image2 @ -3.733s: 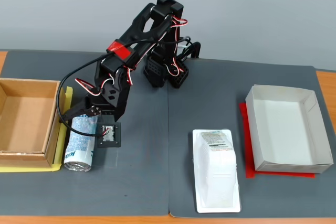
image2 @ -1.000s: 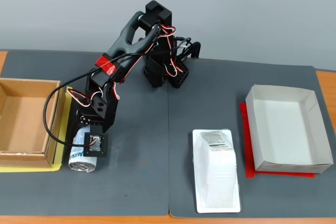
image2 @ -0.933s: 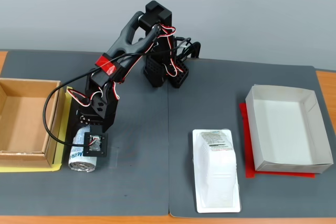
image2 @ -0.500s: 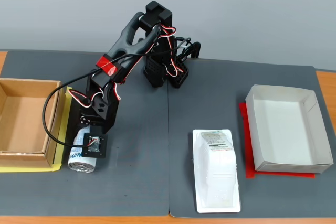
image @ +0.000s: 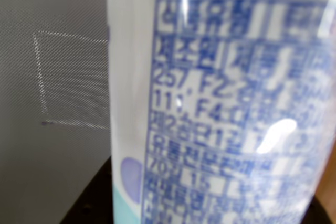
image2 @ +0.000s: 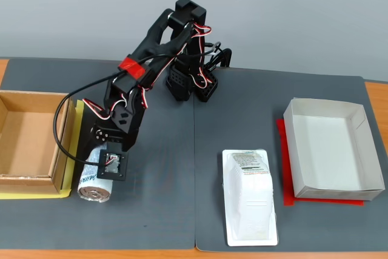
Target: Pick the can and put it in the brown box
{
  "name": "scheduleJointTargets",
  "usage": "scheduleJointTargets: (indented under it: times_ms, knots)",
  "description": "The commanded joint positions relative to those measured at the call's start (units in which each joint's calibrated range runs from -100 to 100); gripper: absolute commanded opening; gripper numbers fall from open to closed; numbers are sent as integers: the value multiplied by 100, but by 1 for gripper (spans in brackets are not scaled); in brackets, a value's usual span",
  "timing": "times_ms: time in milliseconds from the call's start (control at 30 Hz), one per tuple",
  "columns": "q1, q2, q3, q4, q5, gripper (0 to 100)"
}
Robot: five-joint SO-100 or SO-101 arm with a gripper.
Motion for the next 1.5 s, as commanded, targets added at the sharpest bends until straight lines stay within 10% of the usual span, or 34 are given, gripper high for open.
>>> scheduleJointTargets:
  times_ms: [0, 733, 1467]
  knots:
    - [-27, -505, -168, -23, 213, 17]
    - [1094, -801, -2847, 1842, 1183, 17]
    - [2093, 563, -3091, 55, 1589, 17]
